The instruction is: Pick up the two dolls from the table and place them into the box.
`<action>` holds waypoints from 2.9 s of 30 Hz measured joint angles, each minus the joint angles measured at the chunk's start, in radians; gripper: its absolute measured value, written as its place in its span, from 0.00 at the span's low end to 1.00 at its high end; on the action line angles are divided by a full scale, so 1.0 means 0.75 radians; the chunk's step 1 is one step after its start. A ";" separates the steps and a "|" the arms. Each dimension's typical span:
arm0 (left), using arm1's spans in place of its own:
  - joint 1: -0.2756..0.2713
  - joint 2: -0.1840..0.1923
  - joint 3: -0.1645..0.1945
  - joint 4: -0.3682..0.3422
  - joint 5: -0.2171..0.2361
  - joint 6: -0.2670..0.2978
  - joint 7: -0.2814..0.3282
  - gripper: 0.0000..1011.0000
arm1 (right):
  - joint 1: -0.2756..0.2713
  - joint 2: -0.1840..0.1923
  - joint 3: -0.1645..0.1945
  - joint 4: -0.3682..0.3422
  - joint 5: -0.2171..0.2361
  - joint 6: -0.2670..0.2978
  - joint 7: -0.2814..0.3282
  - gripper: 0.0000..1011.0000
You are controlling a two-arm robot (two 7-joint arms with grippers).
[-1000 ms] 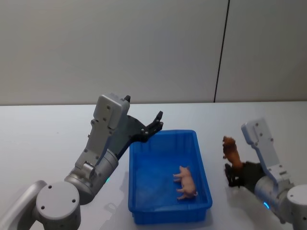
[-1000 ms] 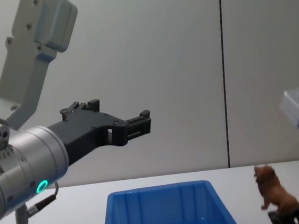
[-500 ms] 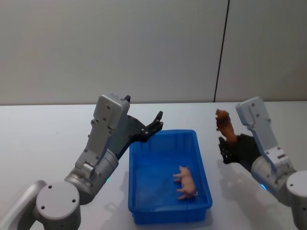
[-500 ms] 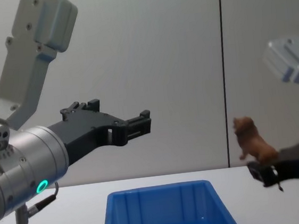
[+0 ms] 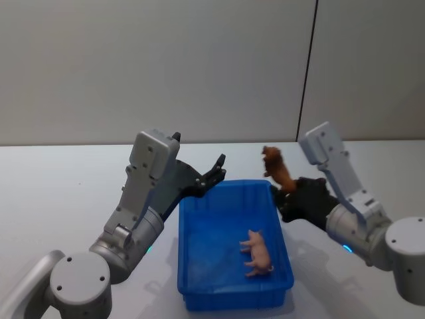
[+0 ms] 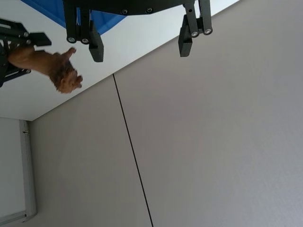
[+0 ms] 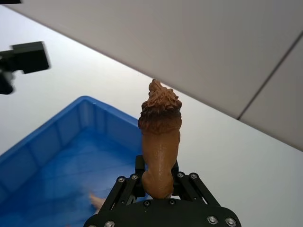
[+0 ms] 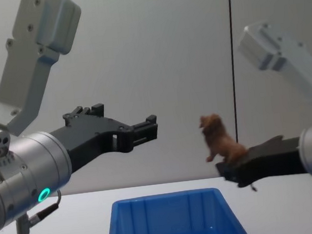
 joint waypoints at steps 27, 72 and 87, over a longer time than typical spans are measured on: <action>0.000 0.000 0.000 0.000 0.000 0.000 0.000 0.99 | 0.190 -0.065 -0.070 0.229 -0.027 0.196 0.517 0.77; 0.007 0.033 -0.026 -0.025 -0.040 0.033 -0.044 0.99 | -0.133 0.156 0.143 -0.187 0.201 0.146 -0.123 0.99; 0.135 0.211 -0.112 -0.190 -0.211 0.236 -0.015 0.99 | -0.281 0.206 0.237 -0.297 0.260 0.090 -0.417 0.99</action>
